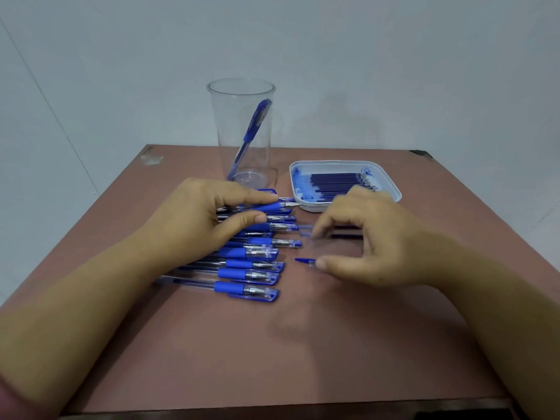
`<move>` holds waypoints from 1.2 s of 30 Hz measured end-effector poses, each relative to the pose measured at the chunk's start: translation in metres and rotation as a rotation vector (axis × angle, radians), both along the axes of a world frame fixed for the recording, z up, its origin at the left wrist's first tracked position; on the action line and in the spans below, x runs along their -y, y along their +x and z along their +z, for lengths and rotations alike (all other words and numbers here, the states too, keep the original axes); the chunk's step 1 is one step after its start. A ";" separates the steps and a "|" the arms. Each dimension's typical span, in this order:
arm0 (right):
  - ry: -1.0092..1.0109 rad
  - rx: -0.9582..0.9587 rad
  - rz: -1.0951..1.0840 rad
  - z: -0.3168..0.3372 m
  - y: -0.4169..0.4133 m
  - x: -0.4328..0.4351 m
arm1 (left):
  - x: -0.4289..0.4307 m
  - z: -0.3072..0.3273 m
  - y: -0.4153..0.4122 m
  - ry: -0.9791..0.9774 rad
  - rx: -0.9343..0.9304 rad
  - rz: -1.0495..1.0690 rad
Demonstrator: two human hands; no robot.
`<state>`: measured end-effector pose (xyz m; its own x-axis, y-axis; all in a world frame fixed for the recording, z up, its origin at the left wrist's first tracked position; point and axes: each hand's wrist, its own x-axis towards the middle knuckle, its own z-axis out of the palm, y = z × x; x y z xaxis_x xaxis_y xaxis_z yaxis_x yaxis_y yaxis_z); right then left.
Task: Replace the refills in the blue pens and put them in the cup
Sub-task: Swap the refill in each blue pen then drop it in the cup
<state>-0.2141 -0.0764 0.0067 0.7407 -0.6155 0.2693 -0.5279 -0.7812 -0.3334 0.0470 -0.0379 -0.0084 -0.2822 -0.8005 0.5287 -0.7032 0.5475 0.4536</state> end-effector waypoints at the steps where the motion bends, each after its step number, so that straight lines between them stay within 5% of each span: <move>1: -0.030 0.099 -0.032 -0.001 0.003 0.001 | 0.000 0.000 0.000 -0.003 0.007 0.000; 4: -0.060 0.286 -0.129 -0.007 0.015 0.006 | 0.000 0.000 -0.002 -0.007 0.021 0.001; 14: 0.052 0.420 -0.090 -0.015 0.030 0.006 | -0.001 -0.005 -0.007 0.022 -0.017 -0.003; 19: 0.171 0.442 -0.099 -0.015 0.029 0.005 | 0.002 -0.005 -0.004 0.014 -0.008 0.021; 36: 0.056 0.328 -0.117 -0.016 0.031 0.010 | 0.003 -0.005 0.001 -0.019 0.044 0.004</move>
<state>-0.1836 -0.0867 -0.0090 0.5441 -0.7114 0.4449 -0.4701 -0.6976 -0.5407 0.0480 -0.0413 -0.0139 -0.3021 -0.7914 0.5315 -0.7243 0.5530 0.4118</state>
